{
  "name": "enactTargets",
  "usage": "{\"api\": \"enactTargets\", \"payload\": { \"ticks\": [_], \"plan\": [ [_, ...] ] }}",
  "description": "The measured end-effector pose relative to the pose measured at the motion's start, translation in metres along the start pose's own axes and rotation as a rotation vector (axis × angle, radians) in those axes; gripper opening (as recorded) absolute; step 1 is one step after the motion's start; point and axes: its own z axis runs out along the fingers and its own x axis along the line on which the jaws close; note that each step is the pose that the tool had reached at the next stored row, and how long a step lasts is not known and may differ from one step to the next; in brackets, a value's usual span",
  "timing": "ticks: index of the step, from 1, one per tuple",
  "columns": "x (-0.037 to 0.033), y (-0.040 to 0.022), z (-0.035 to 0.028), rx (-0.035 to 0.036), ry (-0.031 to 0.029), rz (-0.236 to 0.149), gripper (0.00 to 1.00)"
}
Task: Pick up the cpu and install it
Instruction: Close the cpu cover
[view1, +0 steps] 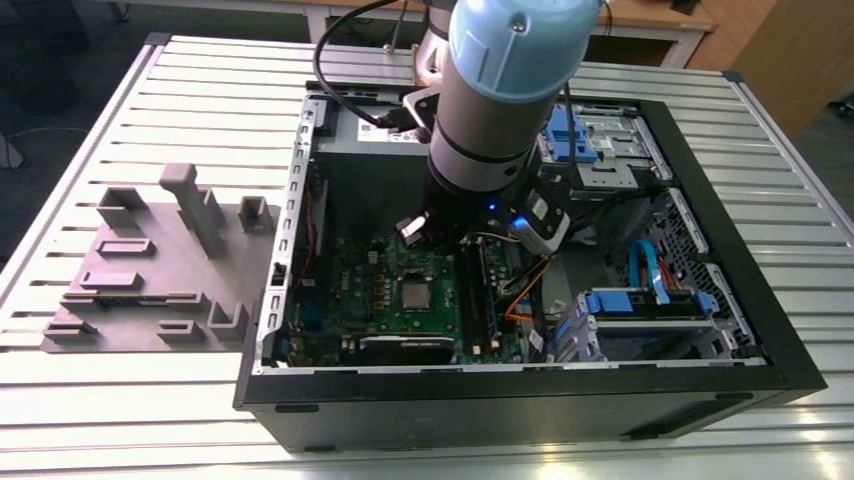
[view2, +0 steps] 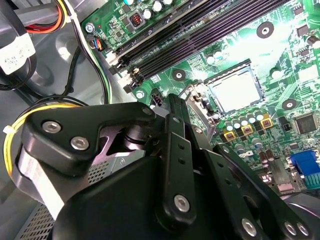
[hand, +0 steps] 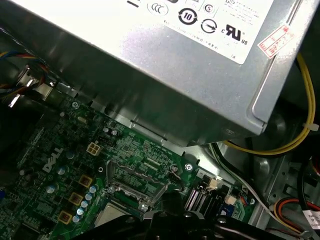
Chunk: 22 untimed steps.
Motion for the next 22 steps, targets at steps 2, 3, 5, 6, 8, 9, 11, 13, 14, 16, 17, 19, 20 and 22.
{"api": "enactTargets", "payload": {
  "ticks": [2,3,5,6,8,9,11,13,14,16,17,19,20,22],
  "plan": [
    [0.0002,-0.0003,0.0000,-0.0001,-0.0001,0.000,0.10],
    [0.0004,-0.0008,-0.0001,-0.0001,-0.0001,0.000,0.10],
    [0.0012,-0.0023,-0.0005,0.0000,0.0000,0.000,0.10],
    [0.0016,-0.0031,-0.0006,0.0000,0.0000,0.000,0.10],
    [0.0020,-0.0036,-0.0007,-0.0001,-0.0001,0.000,0.10],
    [0.0020,-0.0036,-0.0007,-0.0001,-0.0001,0.000,0.10],
    [0.0019,-0.0037,-0.0007,-0.0001,0.0000,0.000,0.10],
    [0.0020,-0.0037,-0.0007,-0.0001,0.0000,0.000,0.10],
    [0.0020,-0.0038,-0.0008,-0.0001,0.0000,0.000,0.10],
    [0.0023,-0.0044,-0.0009,-0.0001,0.0000,0.000,0.10],
    [0.0025,-0.0048,-0.0009,-0.0001,0.0000,-0.001,0.10],
    [0.0029,-0.0054,-0.0011,-0.0002,0.0003,-0.002,0.10],
    [0.0028,-0.0054,-0.0010,-0.0003,0.0002,-0.002,0.10],
    [0.0028,-0.0054,-0.0011,-0.0002,0.0003,-0.002,0.10]
  ]
}}
